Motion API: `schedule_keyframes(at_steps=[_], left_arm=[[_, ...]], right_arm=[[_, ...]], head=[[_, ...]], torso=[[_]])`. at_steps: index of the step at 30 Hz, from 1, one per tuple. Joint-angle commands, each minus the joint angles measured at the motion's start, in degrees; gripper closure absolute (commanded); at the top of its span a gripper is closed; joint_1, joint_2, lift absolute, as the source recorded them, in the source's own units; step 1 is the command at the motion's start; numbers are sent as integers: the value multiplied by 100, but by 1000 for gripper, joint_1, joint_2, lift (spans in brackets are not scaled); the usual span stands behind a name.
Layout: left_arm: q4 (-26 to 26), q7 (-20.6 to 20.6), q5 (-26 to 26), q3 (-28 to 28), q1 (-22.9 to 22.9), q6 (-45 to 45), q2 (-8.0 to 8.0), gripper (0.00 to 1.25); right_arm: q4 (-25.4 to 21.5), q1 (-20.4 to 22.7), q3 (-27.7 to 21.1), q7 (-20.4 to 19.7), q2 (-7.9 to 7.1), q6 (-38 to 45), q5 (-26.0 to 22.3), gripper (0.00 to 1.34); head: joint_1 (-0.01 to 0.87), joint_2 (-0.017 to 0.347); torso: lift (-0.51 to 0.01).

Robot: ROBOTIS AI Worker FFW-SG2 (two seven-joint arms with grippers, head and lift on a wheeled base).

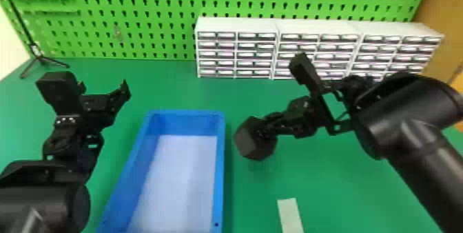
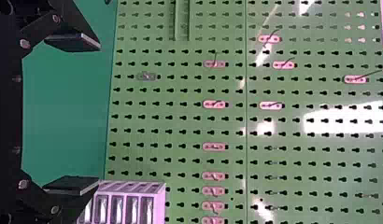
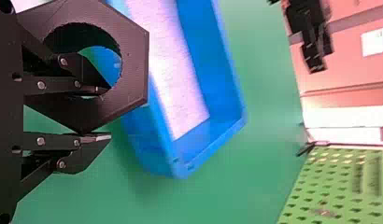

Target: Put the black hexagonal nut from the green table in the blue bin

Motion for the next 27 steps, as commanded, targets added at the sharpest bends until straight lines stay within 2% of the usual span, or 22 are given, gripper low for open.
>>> schedule_keyframes(at_steps=[1,7,13,18,27], left_arm=[[0,2,6,17,6,0,0,252],[0,2,6,8,-12,0,0,252],[0,2,6,25,-12,0,0,254],[0,2,6,25,-3,0,0,254],[0,2,6,34,-12,0,0,254]], right_arm=[[174,-203,212,-76,256,-219,-105,1042],[377,-458,538,-251,555,-474,-272,1042],[596,-695,1012,-418,722,-659,-386,1042],[675,-845,1346,-568,801,-729,-395,1042],[790,-1073,1935,-823,836,-940,-667,1041]], head=[[683,28],[683,28],[683,28],[683,28],[683,28]], torso=[[-96],[-96],[-96],[-96],[-96]])
